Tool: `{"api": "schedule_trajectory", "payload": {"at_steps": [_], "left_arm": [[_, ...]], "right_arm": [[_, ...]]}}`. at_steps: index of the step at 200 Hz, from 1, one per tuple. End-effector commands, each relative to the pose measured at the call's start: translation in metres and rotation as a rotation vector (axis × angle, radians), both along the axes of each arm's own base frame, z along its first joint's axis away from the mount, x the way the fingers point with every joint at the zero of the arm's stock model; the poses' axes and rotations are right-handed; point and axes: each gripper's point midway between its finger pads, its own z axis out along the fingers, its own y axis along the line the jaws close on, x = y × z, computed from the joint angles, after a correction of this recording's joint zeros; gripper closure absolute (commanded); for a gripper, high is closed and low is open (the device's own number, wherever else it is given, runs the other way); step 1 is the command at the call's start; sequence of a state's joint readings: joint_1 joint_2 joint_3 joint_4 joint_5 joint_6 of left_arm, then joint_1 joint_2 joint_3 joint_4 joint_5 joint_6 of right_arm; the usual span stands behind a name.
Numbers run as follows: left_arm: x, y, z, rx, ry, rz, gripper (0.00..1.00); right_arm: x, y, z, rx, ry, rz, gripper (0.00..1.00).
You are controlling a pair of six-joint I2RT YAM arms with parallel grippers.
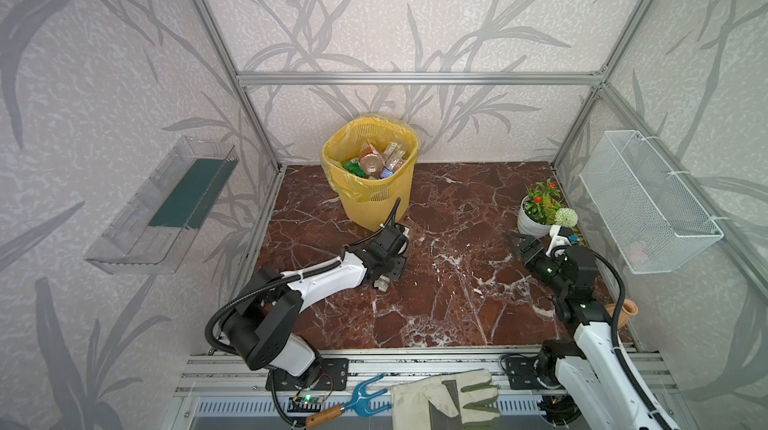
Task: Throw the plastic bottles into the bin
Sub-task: 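Lower the left gripper around the white-green labelled bottle and close it, then lift the white-green labelled bottle over the yellow bin and open the left gripper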
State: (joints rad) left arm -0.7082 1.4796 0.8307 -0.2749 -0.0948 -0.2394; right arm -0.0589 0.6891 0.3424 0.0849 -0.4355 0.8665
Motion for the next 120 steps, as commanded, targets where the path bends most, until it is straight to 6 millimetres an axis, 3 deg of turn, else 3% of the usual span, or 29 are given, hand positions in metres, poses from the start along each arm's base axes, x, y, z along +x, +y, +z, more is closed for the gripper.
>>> {"api": "schedule_trajectory", "payload": {"at_steps": [1, 57, 120], "left_arm": [[-0.005, -0.006, 0.029, -0.064, -0.069, -0.008, 0.42], [-0.026, -0.008, 0.115, -0.214, -0.294, -0.041, 0.42], [-0.046, 0.028, 0.243, -0.382, -0.683, -0.043, 0.46]], "right_arm": [[-0.001, 0.000, 0.000, -0.013, -0.014, 0.003, 0.06], [-0.001, 0.002, 0.003, -0.024, -0.014, 0.021, 0.07], [0.002, 0.008, 0.004, -0.017, -0.017, 0.046, 0.08]]}}
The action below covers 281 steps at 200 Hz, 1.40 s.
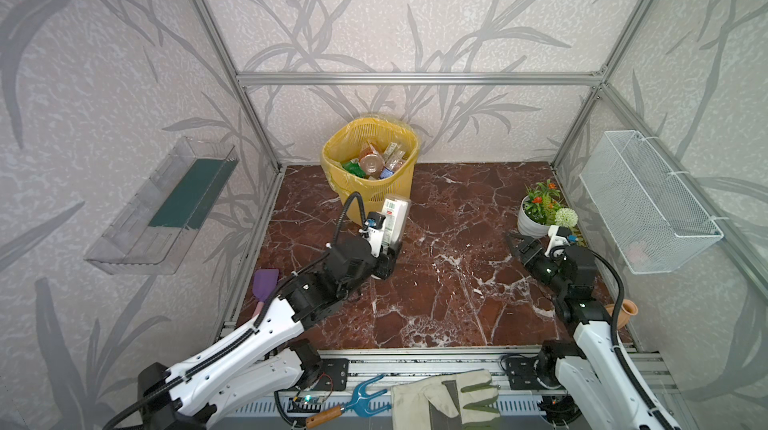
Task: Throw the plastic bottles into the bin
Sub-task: 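Lift the white-green labelled bottle over the yellow bin and open the left gripper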
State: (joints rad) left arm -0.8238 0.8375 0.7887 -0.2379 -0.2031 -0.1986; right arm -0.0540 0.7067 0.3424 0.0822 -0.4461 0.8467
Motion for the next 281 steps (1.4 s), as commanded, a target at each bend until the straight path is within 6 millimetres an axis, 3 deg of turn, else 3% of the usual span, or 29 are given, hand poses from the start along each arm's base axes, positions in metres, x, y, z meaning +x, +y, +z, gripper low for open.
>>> {"api": "schedule_trajectory", "payload": {"at_steps": [1, 51, 79, 107, 127, 151, 165, 167, 175, 182, 189, 197, 200, 213, 228, 281], "left_arm": [[-0.003, 0.016, 0.043, -0.032, -0.161, 0.031, 0.46], [-0.005, 0.053, 0.125, -0.058, -0.403, 0.164, 0.42], [0.004, 0.050, 0.157, -0.025, -0.469, 0.155, 0.42], [0.037, 0.051, 0.182, -0.073, -0.489, 0.166, 0.43], [0.081, 0.053, 0.195, -0.085, -0.461, 0.199, 0.43], [0.161, 0.037, 0.184, -0.057, -0.264, 0.142, 0.41], [0.209, 0.039, 0.163, -0.009, -0.103, 0.157, 0.39], [0.215, 0.040, 0.153, 0.006, -0.068, 0.162, 0.38], [0.234, 0.041, 0.145, 0.037, -0.004, 0.172, 0.34], [0.244, 0.043, 0.126, 0.095, 0.080, 0.181, 0.32], [0.250, 0.043, 0.116, 0.137, 0.126, 0.179, 0.26], [0.252, 0.043, 0.103, 0.179, 0.174, 0.173, 0.03], [0.254, 0.044, 0.098, 0.189, 0.191, 0.181, 0.01], [0.257, 0.050, 0.082, 0.224, 0.223, 0.211, 0.01], [0.256, 0.055, 0.078, 0.216, 0.193, 0.237, 0.01], [0.220, 0.070, 0.127, 0.134, -0.023, 0.275, 0.01]], "right_arm": [[0.002, 0.005, 0.009, -0.004, -0.029, 0.025, 0.08], [0.005, 0.010, 0.012, -0.010, -0.029, 0.037, 0.08], [0.006, 0.013, 0.010, -0.010, -0.027, 0.042, 0.08], [0.005, 0.014, 0.010, -0.007, -0.028, 0.044, 0.08], [0.004, 0.013, 0.012, -0.008, -0.034, 0.041, 0.08], [0.003, 0.013, 0.015, -0.008, -0.043, 0.038, 0.08], [0.002, 0.014, 0.018, -0.004, -0.053, 0.044, 0.08], [0.002, 0.014, 0.018, -0.002, -0.053, 0.044, 0.08], [0.001, 0.014, 0.019, -0.002, -0.057, 0.045, 0.08], [-0.001, 0.014, 0.021, -0.003, -0.061, 0.045, 0.08], [-0.003, 0.013, 0.021, -0.008, -0.063, 0.042, 0.08], [-0.004, 0.012, 0.022, -0.015, -0.063, 0.036, 0.08], [-0.005, 0.011, 0.022, -0.020, -0.063, 0.033, 0.08], [-0.007, 0.009, 0.022, -0.029, -0.067, 0.020, 0.08], [-0.008, 0.008, 0.022, -0.034, -0.068, 0.015, 0.07], [-0.002, 0.010, 0.020, -0.030, -0.054, 0.025, 0.07]]}}
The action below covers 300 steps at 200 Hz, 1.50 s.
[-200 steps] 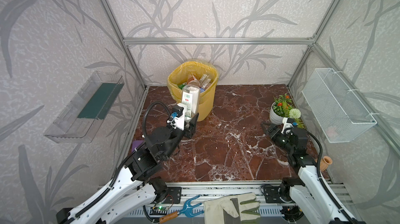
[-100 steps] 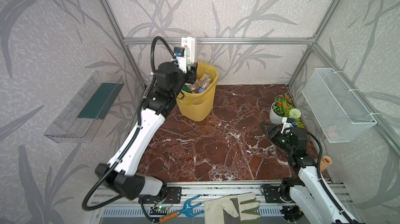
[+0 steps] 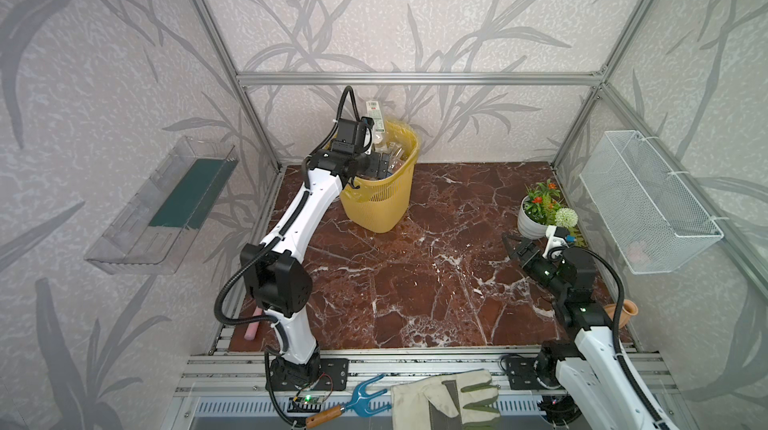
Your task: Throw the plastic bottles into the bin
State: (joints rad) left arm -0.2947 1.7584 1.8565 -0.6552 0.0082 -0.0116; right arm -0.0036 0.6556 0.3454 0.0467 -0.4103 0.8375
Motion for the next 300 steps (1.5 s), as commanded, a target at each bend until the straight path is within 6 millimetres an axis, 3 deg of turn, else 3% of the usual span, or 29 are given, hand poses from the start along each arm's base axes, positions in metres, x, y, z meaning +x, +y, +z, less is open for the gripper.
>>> {"api": "schedule_trajectory", "payload": {"at_steps": [1, 67, 119, 151, 187, 209, 242, 300], "left_arm": [[-0.019, 0.008, 0.089, -0.044, -0.254, 0.005, 0.01], [-0.057, 0.009, 0.133, -0.132, -0.366, -0.035, 0.01], [-0.054, 0.015, 0.126, -0.169, -0.339, 0.025, 0.01], [-0.070, 0.016, 0.130, -0.219, -0.379, 0.017, 0.01], [-0.071, 0.024, 0.107, -0.191, -0.323, 0.063, 0.01], [-0.074, 0.028, 0.104, -0.216, -0.324, 0.088, 0.01], [-0.092, 0.042, 0.101, -0.246, -0.359, 0.149, 0.01], [-0.122, 0.079, 0.062, -0.251, -0.356, 0.285, 0.01]], "right_arm": [[0.005, 0.001, 0.014, -0.008, -0.032, 0.007, 0.07], [0.006, 0.001, 0.012, -0.002, -0.027, 0.001, 0.07], [0.007, 0.002, 0.012, 0.001, -0.030, 0.007, 0.07], [0.010, 0.003, 0.017, -0.006, -0.041, 0.016, 0.07], [0.017, 0.011, 0.033, -0.057, -0.065, 0.073, 0.12], [0.024, 0.019, 0.047, -0.113, -0.081, 0.106, 0.13], [0.033, 0.033, 0.061, -0.143, -0.110, 0.150, 0.15], [0.038, 0.065, 0.068, -0.286, -0.142, 0.264, 0.14]]}}
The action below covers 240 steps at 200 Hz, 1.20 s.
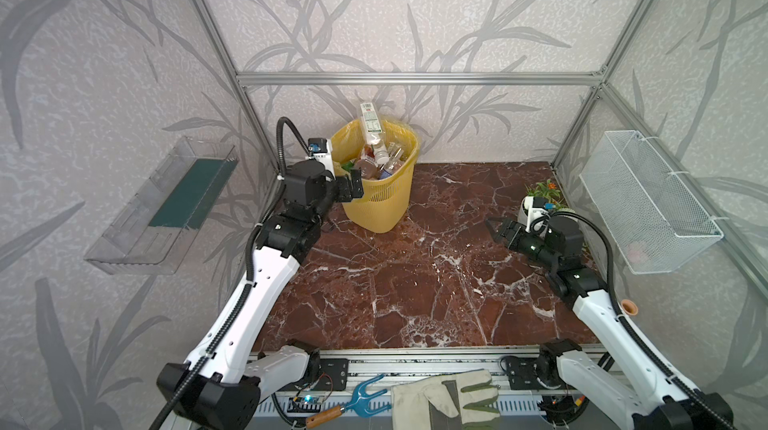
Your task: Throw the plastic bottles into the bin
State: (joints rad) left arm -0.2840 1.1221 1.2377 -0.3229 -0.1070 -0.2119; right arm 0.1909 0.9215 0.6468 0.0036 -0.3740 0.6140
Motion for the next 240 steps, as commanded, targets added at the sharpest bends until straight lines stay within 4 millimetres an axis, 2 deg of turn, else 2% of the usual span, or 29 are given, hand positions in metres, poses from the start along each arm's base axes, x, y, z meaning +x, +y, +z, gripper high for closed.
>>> {"api": "schedule_trajectory", "payload": {"at_steps": [1, 25, 56, 83, 117, 144, 175, 200, 240], "left_arm": [[-0.005, 0.019, 0.002, -0.034, -0.030, 0.082, 0.01], [-0.009, 0.033, -0.017, -0.023, 0.025, 0.132, 0.01], [-0.022, 0.060, -0.046, -0.060, 0.074, 0.254, 0.01], [-0.043, 0.079, -0.066, -0.087, 0.080, 0.330, 0.01], [-0.072, 0.105, -0.106, -0.018, 0.113, 0.443, 0.01], [-0.090, 0.132, -0.140, 0.049, 0.077, 0.579, 0.01], [-0.099, 0.149, -0.170, 0.053, 0.004, 0.683, 0.01], [-0.092, 0.151, -0.186, 0.109, -0.010, 0.679, 0.01], [-0.064, 0.152, -0.209, 0.131, -0.036, 0.606, 0.01]], "right_arm": [[0.004, 0.008, 0.013, -0.085, -0.053, 0.036, 0.14], [0.012, 0.020, 0.025, -0.134, -0.093, 0.061, 0.14], [0.029, 0.050, 0.054, -0.218, -0.156, 0.128, 0.16], [0.047, 0.085, 0.078, -0.224, -0.205, 0.193, 0.20], [0.060, 0.118, 0.086, -0.240, -0.258, 0.251, 0.21], [0.065, 0.128, 0.077, -0.272, -0.274, 0.279, 0.19], [0.066, 0.132, 0.070, -0.314, -0.299, 0.308, 0.14], [0.066, 0.123, 0.053, -0.418, -0.328, 0.300, 0.08], [0.061, 0.107, 0.030, -0.578, -0.388, 0.298, 0.00]]}}
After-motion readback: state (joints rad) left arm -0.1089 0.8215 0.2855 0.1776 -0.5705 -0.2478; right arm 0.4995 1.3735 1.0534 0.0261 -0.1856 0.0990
